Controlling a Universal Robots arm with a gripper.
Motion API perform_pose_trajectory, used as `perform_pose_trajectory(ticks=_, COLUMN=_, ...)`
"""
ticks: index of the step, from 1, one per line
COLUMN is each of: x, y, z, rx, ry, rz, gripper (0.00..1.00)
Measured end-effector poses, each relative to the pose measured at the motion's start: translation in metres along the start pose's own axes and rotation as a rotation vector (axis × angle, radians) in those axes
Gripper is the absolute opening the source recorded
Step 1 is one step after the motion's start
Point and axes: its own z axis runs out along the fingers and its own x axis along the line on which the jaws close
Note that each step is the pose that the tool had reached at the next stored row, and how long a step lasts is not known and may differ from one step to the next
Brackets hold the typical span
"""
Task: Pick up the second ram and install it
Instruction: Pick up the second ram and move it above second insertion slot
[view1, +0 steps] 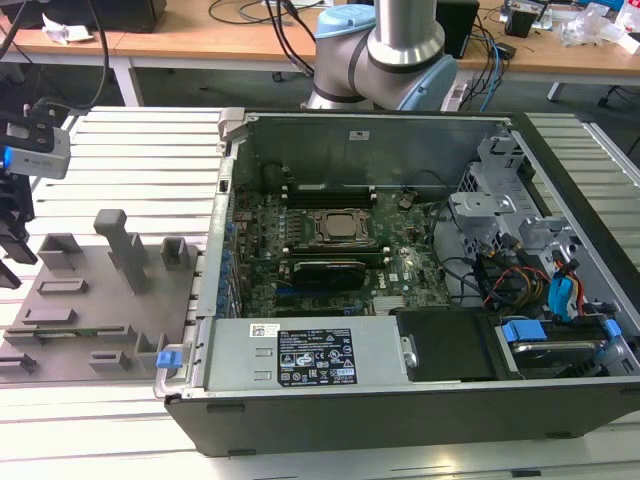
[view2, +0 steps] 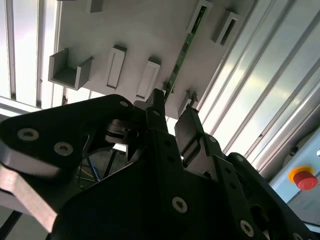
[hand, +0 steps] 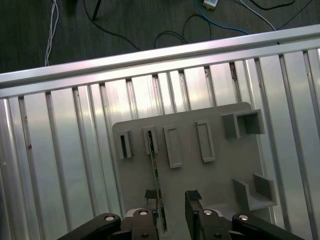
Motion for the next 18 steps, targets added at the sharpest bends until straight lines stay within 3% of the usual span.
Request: perform_pose_trajectory(ticks=18, x=0.0005, y=-0.0009, z=0.0192, rx=0.0001, ry=-0.0001, rz=0.000, gripper=0.36)
